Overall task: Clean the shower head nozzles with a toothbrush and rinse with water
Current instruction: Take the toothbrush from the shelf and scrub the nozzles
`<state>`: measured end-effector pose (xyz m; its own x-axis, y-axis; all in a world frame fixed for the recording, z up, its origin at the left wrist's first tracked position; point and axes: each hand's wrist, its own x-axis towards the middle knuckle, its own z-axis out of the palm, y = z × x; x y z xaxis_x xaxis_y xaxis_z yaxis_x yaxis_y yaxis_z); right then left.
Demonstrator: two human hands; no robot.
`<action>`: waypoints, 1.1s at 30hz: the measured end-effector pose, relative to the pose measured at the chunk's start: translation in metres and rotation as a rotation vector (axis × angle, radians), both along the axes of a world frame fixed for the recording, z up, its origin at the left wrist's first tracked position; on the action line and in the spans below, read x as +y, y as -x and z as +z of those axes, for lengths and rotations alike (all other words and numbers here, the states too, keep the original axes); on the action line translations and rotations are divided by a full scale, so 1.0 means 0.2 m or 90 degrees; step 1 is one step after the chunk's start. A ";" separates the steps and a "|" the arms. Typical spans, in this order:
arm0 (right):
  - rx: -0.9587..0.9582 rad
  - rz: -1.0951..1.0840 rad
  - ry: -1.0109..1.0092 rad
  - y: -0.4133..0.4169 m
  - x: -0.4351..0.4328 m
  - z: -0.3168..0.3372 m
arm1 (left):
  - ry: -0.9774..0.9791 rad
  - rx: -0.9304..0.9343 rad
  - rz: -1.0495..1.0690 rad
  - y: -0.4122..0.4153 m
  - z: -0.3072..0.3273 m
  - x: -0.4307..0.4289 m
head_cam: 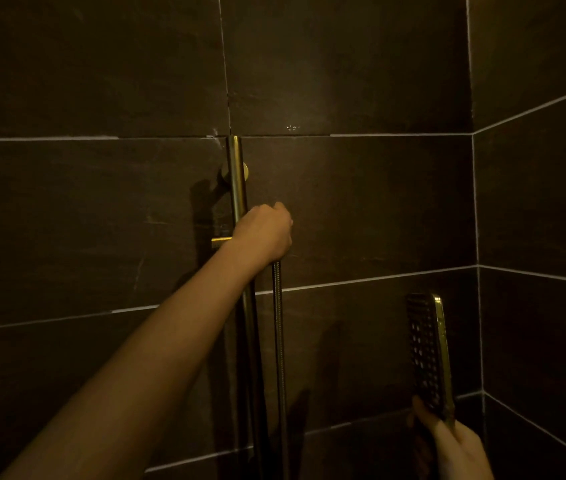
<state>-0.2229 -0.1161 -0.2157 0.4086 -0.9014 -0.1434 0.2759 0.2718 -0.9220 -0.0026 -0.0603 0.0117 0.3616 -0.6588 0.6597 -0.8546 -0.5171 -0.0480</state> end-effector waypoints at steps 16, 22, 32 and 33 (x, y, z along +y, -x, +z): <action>0.026 -0.011 0.007 0.14 -0.03 -0.09 | -0.015 -0.036 0.063 0.05 -0.08 -0.01; 0.045 0.076 0.094 0.30 0.02 -0.11 | -0.034 -0.147 -0.037 0.12 -0.33 0.01; 0.128 0.024 0.298 0.77 0.09 -0.11 | -0.170 0.684 -0.563 0.94 -1.25 0.10; 0.139 0.012 0.313 0.82 0.10 -0.12 | -0.200 0.826 -0.606 1.04 -1.30 0.12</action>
